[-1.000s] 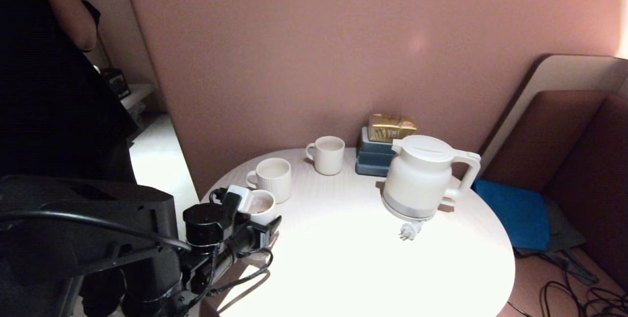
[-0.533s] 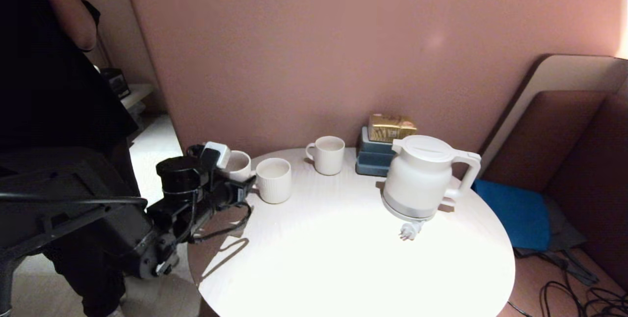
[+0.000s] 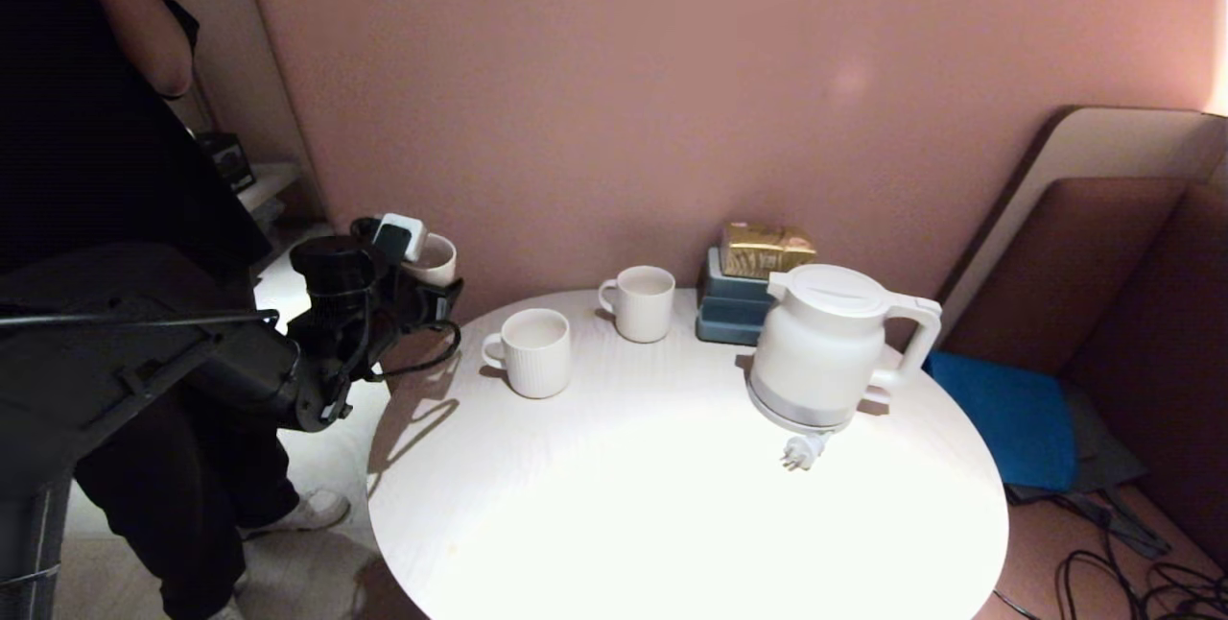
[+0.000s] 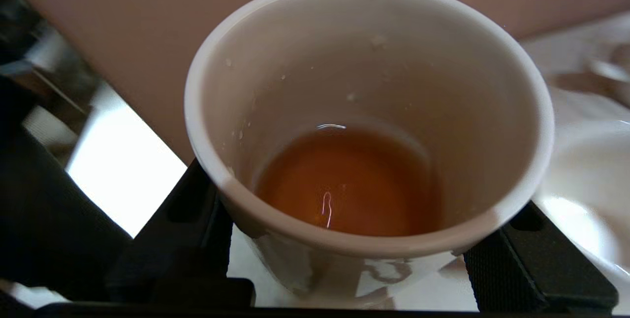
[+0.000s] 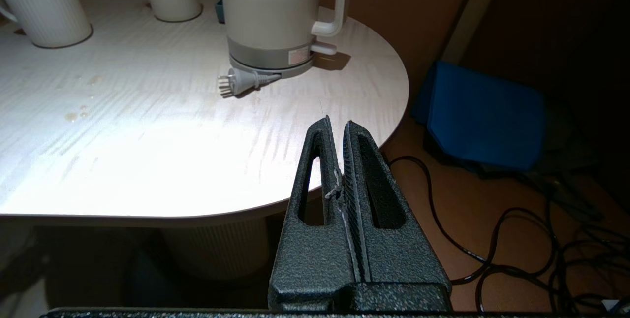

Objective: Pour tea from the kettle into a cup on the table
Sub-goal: Pour water into another cup

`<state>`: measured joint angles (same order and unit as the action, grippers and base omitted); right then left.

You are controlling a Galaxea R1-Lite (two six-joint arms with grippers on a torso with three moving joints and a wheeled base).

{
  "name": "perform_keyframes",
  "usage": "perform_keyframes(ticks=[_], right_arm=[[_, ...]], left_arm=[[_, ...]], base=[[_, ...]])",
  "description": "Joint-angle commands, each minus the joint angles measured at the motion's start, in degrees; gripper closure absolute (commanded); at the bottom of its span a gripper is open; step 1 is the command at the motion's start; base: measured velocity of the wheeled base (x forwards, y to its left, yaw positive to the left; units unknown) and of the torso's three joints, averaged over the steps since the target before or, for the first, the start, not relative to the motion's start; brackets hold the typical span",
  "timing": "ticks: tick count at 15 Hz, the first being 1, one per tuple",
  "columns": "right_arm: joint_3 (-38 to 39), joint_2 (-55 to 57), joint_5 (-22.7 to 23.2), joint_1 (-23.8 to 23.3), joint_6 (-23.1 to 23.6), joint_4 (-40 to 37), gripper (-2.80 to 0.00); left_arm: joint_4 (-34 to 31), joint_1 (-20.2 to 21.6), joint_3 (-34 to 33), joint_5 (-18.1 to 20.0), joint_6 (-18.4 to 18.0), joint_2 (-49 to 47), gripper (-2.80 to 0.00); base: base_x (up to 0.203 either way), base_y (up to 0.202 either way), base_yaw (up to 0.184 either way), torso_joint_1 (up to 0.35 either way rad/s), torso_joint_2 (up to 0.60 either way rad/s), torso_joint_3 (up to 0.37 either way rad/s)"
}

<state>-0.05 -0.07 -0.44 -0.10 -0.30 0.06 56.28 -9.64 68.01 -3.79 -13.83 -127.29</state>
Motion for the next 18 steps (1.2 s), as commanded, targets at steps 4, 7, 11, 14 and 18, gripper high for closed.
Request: perform_keyframes(ticks=[4, 7, 11, 14, 18], right_arm=[[0.0, 0.1, 0.0, 0.0, 0.0, 0.0, 0.0], [0.0, 0.1, 0.0, 0.0, 0.0, 0.0, 0.0], [0.0, 0.1, -0.1, 0.0, -0.1, 0.0, 0.0], [0.0, 0.1, -0.2, 0.0, -0.3, 0.0, 0.0], [0.0, 0.1, -0.3, 0.0, -0.5, 0.0, 0.0]], left_arm=[[-4.2, 0.9, 12.3, -0.2, -3.8, -7.6, 0.0], [-4.7, 0.9, 15.6, -0.2, -7.2, -8.7, 0.0], [-4.4, -0.7, 20.0, -0.3, -8.5, -9.9, 0.0], [-4.5, -1.8, 20.7, -0.4, -10.6, -9.8, 0.0], [-4.5, -2.4, 20.7, -0.4, -14.4, -10.1, 0.0]], base=[[0.0, 0.0, 0.0, 0.0, 0.0, 0.0], [0.0, 0.0, 0.0, 0.0, 0.0, 0.0], [0.0, 0.0, 0.0, 0.0, 0.0, 0.0], [0.0, 0.0, 0.0, 0.0, 0.0, 0.0], [0.0, 0.0, 0.0, 0.0, 0.0, 0.0]])
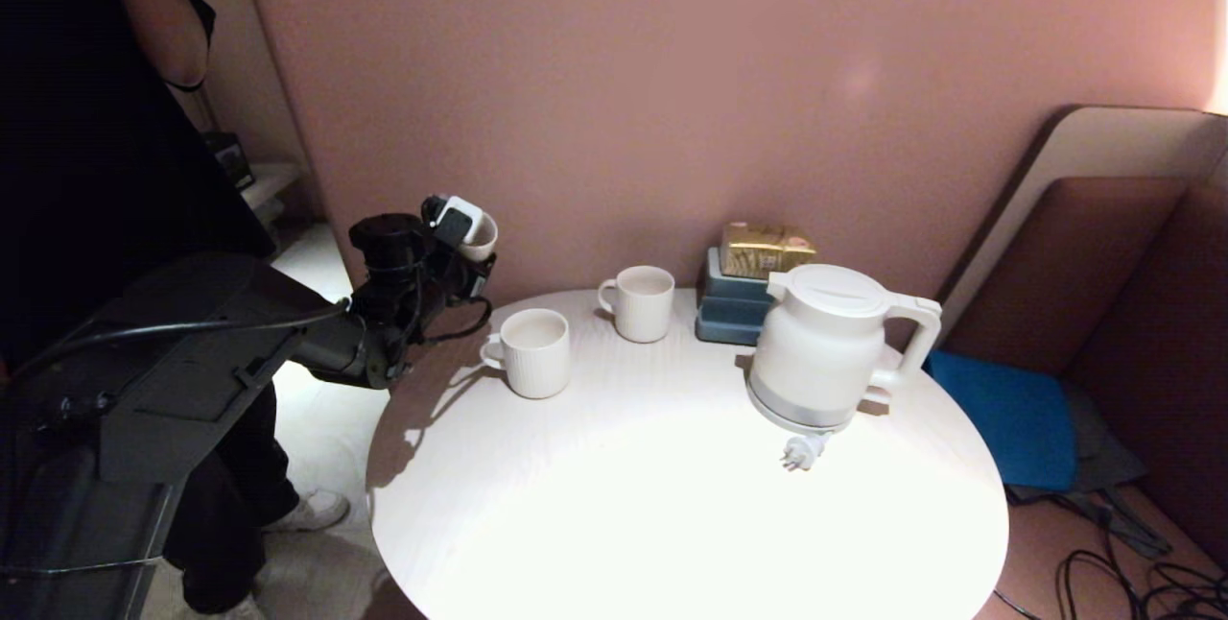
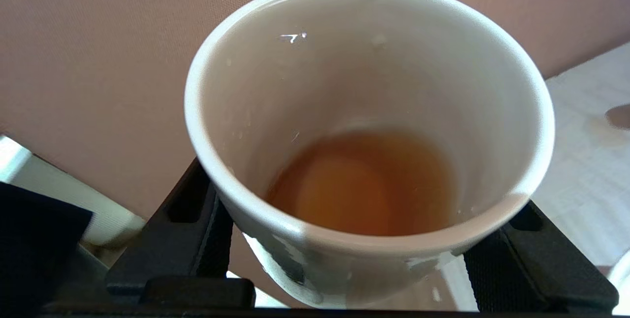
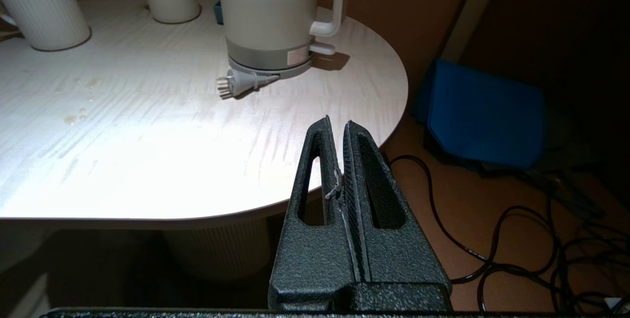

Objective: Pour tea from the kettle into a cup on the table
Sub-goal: Pour water into another cup

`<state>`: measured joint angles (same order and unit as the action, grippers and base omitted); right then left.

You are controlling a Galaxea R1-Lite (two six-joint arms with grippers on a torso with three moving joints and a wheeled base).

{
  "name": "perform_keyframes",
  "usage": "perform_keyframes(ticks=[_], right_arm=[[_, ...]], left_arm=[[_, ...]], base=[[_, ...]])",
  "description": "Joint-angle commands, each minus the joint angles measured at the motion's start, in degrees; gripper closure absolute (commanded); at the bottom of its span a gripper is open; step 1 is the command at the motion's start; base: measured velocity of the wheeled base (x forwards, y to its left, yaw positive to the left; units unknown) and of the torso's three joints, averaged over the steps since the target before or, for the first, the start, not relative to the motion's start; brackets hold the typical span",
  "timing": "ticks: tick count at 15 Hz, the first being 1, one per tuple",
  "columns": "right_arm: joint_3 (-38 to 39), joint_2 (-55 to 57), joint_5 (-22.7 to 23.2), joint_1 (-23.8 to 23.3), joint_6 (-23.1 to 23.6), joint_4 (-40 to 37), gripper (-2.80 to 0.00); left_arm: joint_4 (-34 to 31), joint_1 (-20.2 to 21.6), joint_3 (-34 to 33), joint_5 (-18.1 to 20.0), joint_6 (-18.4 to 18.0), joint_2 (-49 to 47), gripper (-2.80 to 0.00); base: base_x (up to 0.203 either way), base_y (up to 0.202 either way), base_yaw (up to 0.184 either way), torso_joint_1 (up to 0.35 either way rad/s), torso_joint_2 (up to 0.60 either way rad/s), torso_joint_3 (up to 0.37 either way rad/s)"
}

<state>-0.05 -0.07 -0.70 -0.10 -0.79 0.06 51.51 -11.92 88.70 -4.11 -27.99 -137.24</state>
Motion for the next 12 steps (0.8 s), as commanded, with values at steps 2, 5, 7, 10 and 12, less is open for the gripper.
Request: perform_keyframes(ticks=[2, 5, 7, 10, 12], right_arm=[[0.0, 0.1, 0.0, 0.0, 0.0, 0.0, 0.0], [0.0, 0.1, 0.0, 0.0, 0.0, 0.0, 0.0], [0.0, 0.1, 0.0, 0.0, 0.0, 0.0, 0.0], [0.0, 0.1, 0.0, 0.0, 0.0, 0.0, 0.0], [0.0, 0.1, 0.0, 0.0, 0.0, 0.0, 0.0]], left_arm=[[0.5, -0.1, 0.3, -0.1, -1.9, -0.7, 0.0], [2.1, -0.3, 0.4, 0.0, -5.1, -1.6, 0.0], [3.9, -0.7, 0.3, 0.0, -7.0, -2.3, 0.0], [5.8, -1.1, 0.2, 0.1, -9.8, -3.5, 0.0], [6.4, -1.6, 0.1, 0.1, -10.0, -4.2, 0.0]], base=[[0.0, 0.0, 0.0, 0.0, 0.0, 0.0], [0.0, 0.0, 0.0, 0.0, 0.0, 0.0], [0.0, 0.0, 0.0, 0.0, 0.0, 0.0], [0.0, 0.0, 0.0, 0.0, 0.0, 0.0], [0.0, 0.0, 0.0, 0.0, 0.0, 0.0]])
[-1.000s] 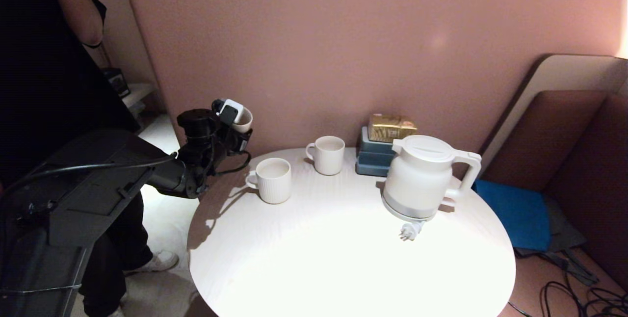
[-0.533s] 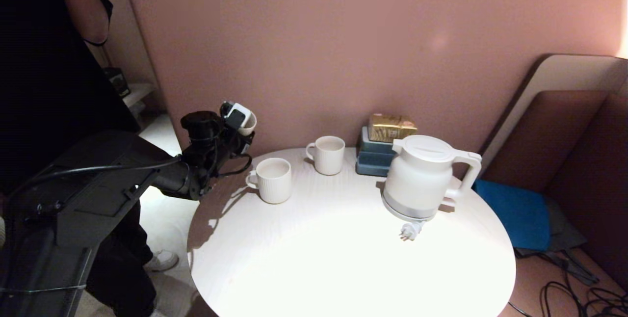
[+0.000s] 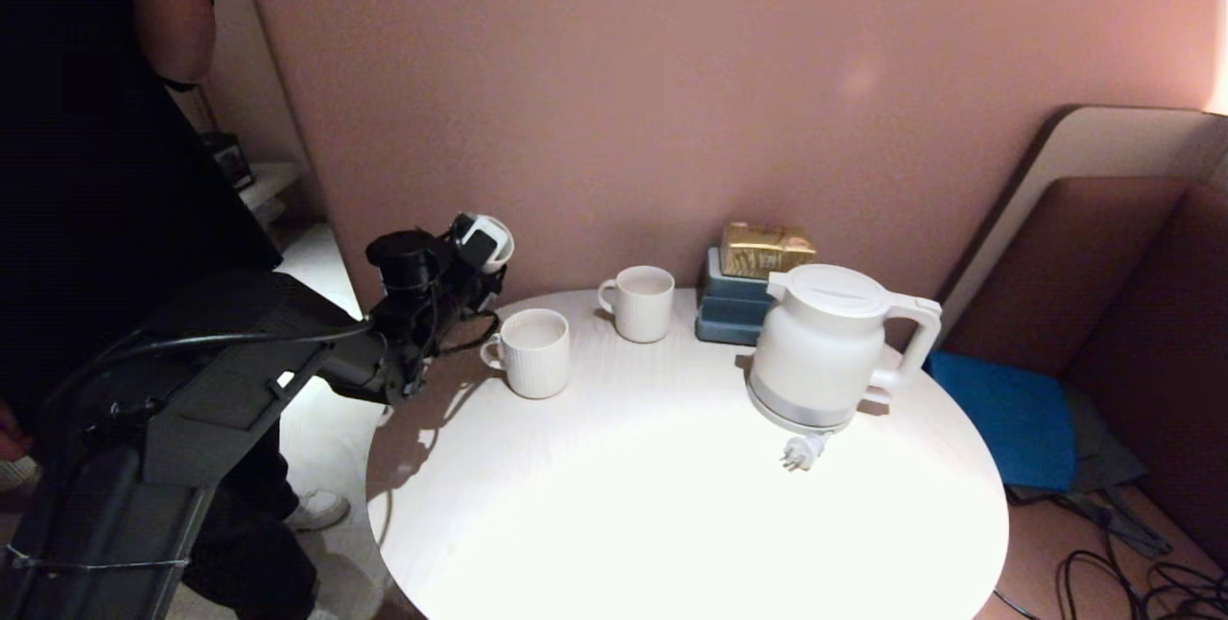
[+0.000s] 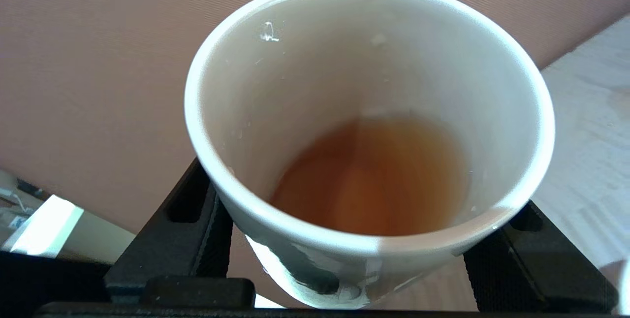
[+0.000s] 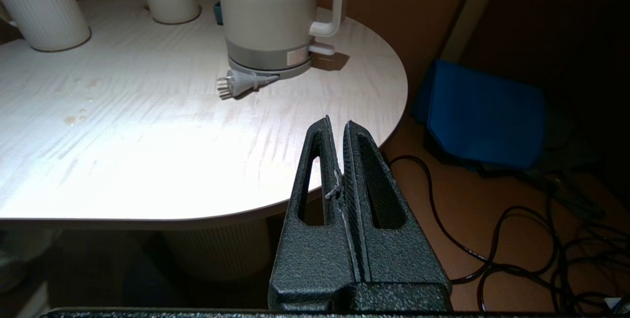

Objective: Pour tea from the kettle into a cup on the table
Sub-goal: Pour water into another cup

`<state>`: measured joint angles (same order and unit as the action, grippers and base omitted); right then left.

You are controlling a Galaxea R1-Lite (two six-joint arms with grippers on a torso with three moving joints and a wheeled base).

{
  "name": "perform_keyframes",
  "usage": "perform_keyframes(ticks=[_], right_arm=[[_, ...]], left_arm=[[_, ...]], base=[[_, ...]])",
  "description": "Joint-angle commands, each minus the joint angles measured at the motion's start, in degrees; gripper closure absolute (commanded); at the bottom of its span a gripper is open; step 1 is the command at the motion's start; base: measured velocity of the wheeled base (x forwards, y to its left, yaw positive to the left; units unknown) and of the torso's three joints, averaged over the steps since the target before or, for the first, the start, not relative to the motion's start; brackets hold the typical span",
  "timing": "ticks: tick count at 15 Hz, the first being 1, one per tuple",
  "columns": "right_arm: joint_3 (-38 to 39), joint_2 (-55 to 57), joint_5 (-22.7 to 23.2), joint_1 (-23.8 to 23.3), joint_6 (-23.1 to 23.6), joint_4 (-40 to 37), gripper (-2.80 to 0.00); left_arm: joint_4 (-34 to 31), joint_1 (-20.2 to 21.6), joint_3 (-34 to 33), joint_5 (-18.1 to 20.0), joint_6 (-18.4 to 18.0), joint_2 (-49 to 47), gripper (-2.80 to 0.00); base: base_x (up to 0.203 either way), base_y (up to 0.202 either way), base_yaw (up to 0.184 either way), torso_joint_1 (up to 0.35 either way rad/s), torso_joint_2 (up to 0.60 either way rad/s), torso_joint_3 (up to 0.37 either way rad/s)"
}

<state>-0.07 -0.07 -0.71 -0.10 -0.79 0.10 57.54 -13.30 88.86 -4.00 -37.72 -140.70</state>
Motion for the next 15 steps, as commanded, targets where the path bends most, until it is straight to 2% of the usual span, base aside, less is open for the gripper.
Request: perform_keyframes(ticks=[1, 4, 7, 10, 13, 15], right_arm=[[0.1, 0.1, 0.0, 0.0, 0.0, 0.0, 0.0], [0.0, 0.1, 0.0, 0.0, 0.0, 0.0, 0.0], [0.0, 0.1, 0.0, 0.0, 0.0, 0.0, 0.0], [0.1, 0.1, 0.0, 0.0, 0.0, 0.0, 0.0], [0.0, 0.1, 0.0, 0.0, -0.1, 0.0, 0.0], [0.1, 0.1, 0.0, 0.0, -0.1, 0.0, 0.0]], left_arm=[[1.0, -0.3, -0.2, 0.0, -0.7, -1.1, 0.0], [5.6, -0.3, -0.4, 0.2, -5.4, -3.1, 0.0], [6.7, -0.3, -0.4, 0.2, -7.5, -3.3, 0.0], [6.8, -0.2, -0.4, 0.1, -8.1, -3.3, 0.0], [8.4, -0.1, -0.3, 0.2, -10.8, -3.5, 0.0], [8.6, -0.2, -0.4, 0.2, -11.1, -3.4, 0.0]], base=[[0.0, 0.0, 0.0, 0.0, 0.0, 0.0], [0.0, 0.0, 0.0, 0.0, 0.0, 0.0], [0.0, 0.0, 0.0, 0.0, 0.0, 0.0], [0.0, 0.0, 0.0, 0.0, 0.0, 0.0], [0.0, 0.0, 0.0, 0.0, 0.0, 0.0], [0.0, 0.0, 0.0, 0.0, 0.0, 0.0]])
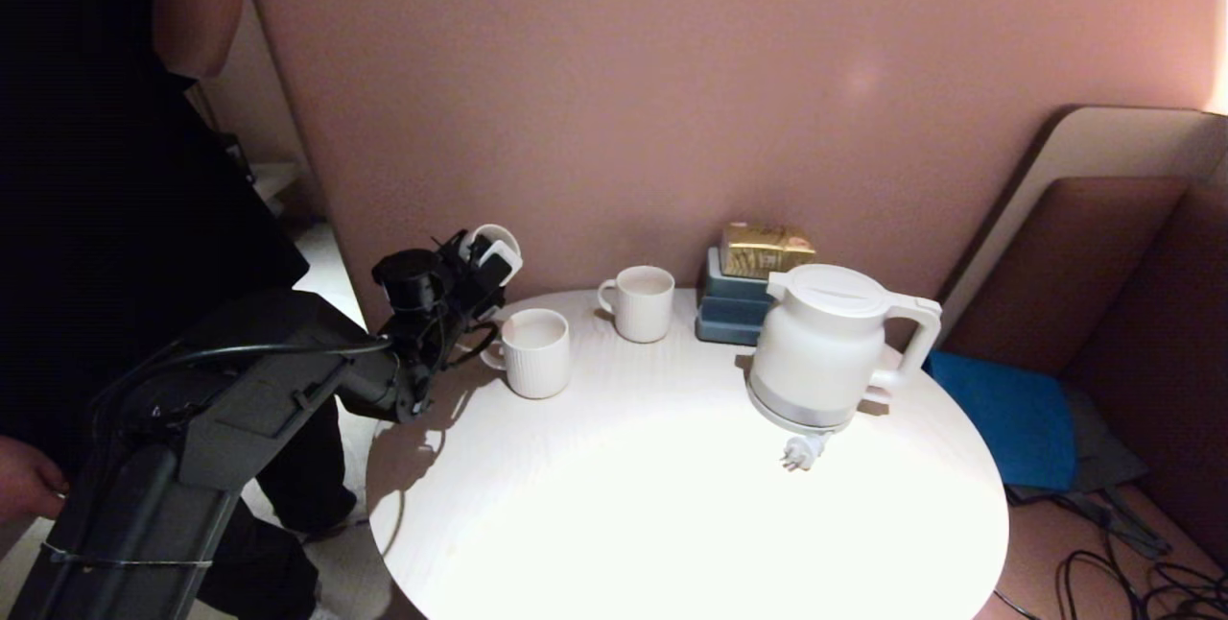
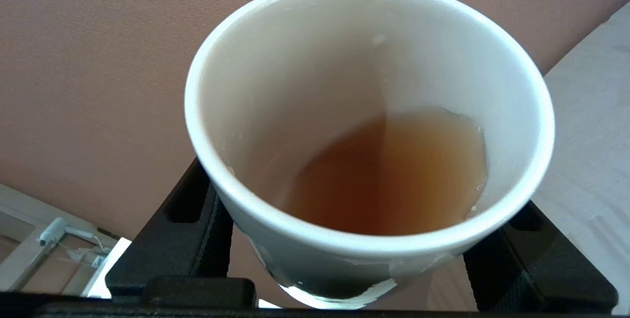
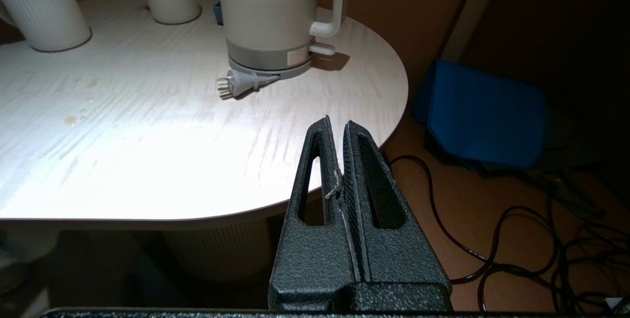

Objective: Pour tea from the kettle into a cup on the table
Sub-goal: Pour water into another cup

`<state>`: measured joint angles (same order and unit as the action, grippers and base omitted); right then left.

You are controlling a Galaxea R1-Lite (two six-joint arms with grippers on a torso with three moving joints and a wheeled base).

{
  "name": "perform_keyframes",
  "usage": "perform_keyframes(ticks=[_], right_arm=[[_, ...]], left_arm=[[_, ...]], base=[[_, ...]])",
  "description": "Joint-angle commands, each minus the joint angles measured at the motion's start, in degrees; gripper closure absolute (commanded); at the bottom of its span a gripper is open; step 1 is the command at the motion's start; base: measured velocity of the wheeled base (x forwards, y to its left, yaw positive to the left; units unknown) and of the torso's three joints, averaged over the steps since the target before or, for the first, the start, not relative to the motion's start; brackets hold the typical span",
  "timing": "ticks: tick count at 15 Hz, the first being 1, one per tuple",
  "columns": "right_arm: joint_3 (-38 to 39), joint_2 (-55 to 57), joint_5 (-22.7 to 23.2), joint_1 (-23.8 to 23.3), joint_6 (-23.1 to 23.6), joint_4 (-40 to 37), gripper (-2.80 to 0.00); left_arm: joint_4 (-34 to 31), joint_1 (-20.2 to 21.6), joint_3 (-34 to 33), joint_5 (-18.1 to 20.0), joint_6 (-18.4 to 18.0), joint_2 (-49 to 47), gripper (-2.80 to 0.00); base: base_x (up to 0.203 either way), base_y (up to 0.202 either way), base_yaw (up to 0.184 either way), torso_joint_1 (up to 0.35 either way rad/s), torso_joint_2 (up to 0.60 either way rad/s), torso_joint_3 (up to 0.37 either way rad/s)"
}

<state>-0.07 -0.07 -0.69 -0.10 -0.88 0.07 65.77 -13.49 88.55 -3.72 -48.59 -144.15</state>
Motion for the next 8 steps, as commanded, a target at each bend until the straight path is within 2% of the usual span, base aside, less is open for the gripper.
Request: perform_keyframes(ticks=[1, 8], right_arm=[[0.0, 0.1, 0.0, 0.0, 0.0, 0.0, 0.0], [0.0, 0.1, 0.0, 0.0, -0.1, 0.0, 0.0]], left_arm=[[0.5, 0.0, 0.0, -0.1, -0.5, 0.0, 0.0], [5.2, 0.0, -5.9, -0.1, -0.8, 1.3, 0.0]], base=[[0.0, 0.0, 0.0, 0.0, 0.0, 0.0], [0.0, 0.0, 0.0, 0.0, 0.0, 0.0]])
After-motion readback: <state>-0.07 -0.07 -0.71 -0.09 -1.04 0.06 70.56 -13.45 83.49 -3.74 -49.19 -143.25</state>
